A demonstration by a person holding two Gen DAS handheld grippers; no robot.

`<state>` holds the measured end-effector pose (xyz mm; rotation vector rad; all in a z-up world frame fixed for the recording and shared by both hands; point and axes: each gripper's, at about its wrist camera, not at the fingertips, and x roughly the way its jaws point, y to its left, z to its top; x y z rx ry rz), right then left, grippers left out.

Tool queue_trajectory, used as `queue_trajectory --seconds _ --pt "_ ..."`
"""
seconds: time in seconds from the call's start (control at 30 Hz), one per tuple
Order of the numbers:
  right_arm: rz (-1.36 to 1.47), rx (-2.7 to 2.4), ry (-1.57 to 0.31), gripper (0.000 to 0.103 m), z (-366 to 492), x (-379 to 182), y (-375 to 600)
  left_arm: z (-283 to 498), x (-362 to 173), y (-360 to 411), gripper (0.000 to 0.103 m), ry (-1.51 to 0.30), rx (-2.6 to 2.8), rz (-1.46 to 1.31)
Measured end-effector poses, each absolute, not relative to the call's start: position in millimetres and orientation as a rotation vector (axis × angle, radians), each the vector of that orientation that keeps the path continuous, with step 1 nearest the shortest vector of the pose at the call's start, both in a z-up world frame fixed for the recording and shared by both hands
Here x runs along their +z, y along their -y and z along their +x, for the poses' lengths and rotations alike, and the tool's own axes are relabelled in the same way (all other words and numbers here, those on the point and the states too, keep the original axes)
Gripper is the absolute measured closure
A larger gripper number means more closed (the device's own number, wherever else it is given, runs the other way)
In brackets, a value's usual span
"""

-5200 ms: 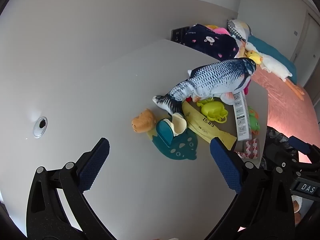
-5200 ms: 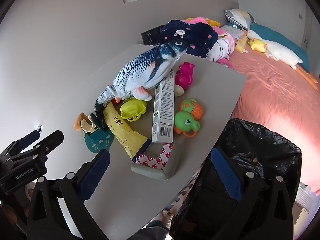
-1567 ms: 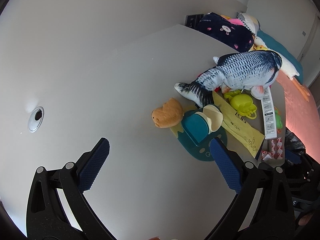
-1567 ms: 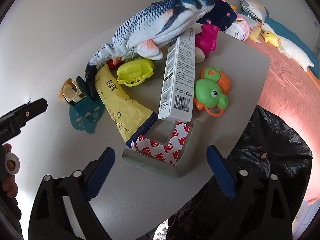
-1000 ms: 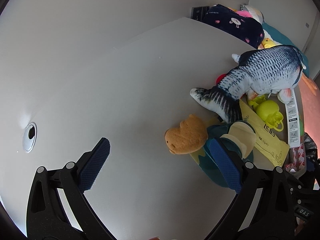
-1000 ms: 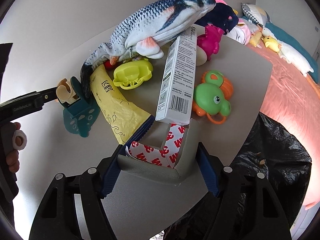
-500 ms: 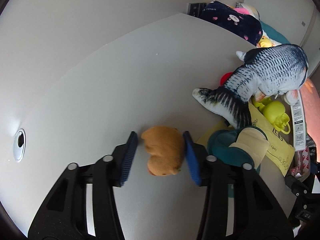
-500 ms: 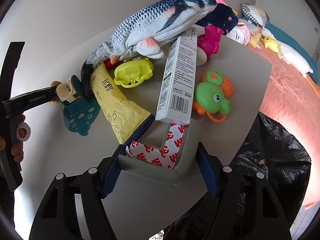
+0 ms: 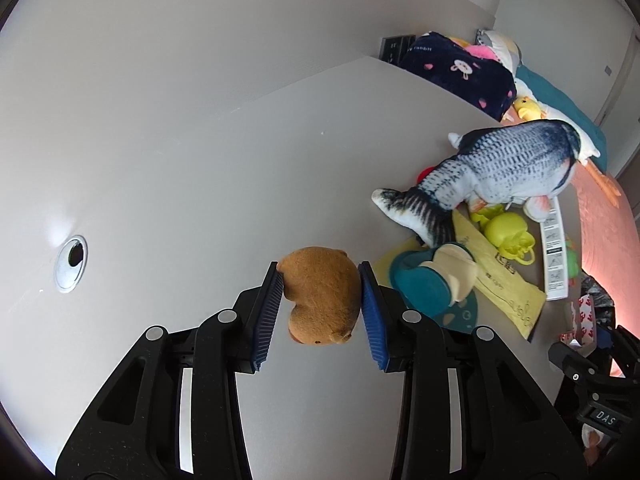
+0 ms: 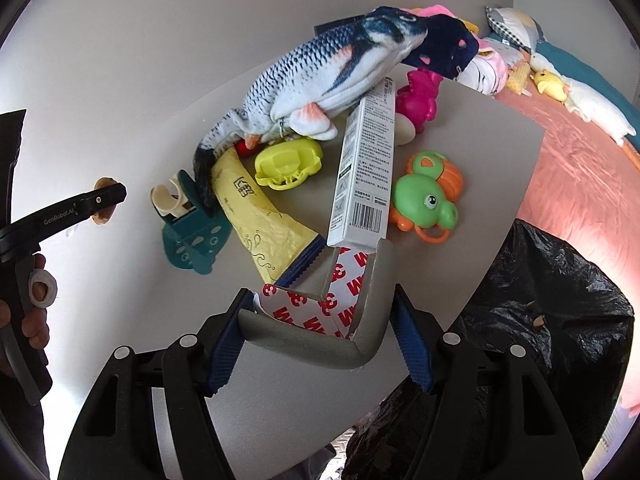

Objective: Collect trash
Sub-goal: 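Carry both items over the black trash bag and open both tools to drop them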

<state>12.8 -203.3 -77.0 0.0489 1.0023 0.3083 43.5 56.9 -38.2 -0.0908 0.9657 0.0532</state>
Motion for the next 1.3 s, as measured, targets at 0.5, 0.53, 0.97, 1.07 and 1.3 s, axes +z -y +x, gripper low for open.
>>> queue_trajectory --seconds 0.5,0.53,0.97,1.07,1.3 --pt "0.114 0.264 -0.900 0.034 -10.9 -48.4 248.7 24.3 -1.4 3.9 0.065 -0.898 -0.060 -0.060" --pt "0.119 0.257 -0.895 0.034 -12.2 -47.2 253.7 22.9 -0.5 10.4 0.065 -0.896 -0.075 -0.057" --pt "0.185 0.135 -0.859 0.034 -27.2 -38.9 318.9 18.0 3.8 96.4 0.065 -0.900 -0.268 0.002" --pt "0.198 0.103 -0.851 0.034 -31.8 -38.2 334.2 17.4 5.1 115.0 0.065 -0.900 -0.312 0.016" --pt "0.235 0.026 -0.827 0.034 -48.9 -35.8 373.5 15.1 5.8 158.7 0.065 -0.897 -0.396 0.058"
